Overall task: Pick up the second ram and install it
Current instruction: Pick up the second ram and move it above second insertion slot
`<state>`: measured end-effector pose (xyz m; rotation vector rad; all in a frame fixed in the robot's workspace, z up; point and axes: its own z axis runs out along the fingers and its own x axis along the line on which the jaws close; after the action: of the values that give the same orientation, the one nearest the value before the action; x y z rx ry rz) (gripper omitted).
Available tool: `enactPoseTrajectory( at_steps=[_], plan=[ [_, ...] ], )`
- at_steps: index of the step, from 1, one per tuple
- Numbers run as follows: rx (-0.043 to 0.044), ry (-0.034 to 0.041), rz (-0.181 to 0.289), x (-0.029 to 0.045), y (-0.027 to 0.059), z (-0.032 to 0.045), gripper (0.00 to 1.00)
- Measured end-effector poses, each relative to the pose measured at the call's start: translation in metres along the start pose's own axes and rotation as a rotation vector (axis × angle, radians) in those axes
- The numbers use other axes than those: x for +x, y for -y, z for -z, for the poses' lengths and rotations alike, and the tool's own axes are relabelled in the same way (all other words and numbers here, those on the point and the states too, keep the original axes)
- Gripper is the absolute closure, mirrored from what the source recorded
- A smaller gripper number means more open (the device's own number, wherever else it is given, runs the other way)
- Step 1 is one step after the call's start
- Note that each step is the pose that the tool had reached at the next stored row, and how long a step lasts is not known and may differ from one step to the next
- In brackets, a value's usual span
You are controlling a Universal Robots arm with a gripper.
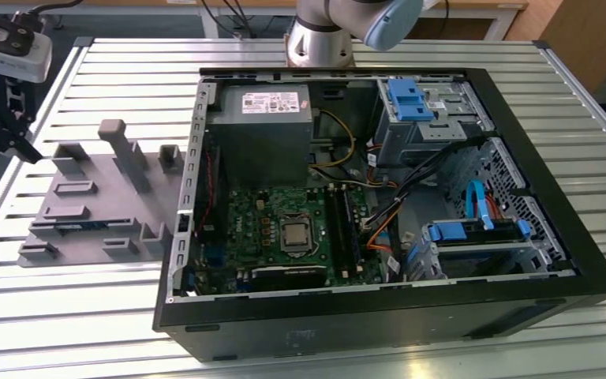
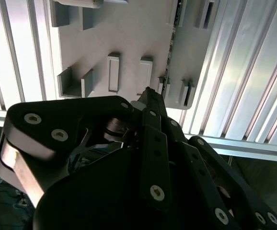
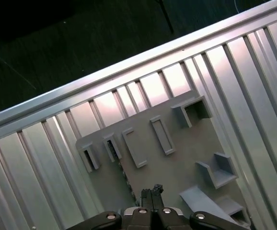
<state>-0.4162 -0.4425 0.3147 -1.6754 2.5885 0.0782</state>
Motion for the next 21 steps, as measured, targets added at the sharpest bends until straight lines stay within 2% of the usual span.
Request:
enactPoseTrajectory(
  at_steps=[7,11,14,17,21],
  plan=[
    [-0.0042,-0.0036,0.069,0.0,0.0,-0.0001,0.89],
    [-0.0055,-0.0083,0.11,0.0,0.0001,-0.0001,0.89],
    [-0.0045,-0.0162,0.135,0.0,0.0001,-0.0001,0.89],
    [-0.0009,-0.029,0.153,0.0,0.0,-0.0001,0.89],
    [0.0002,-0.036,0.172,0.0,0.0,-0.0001,0.89]
  ],
)
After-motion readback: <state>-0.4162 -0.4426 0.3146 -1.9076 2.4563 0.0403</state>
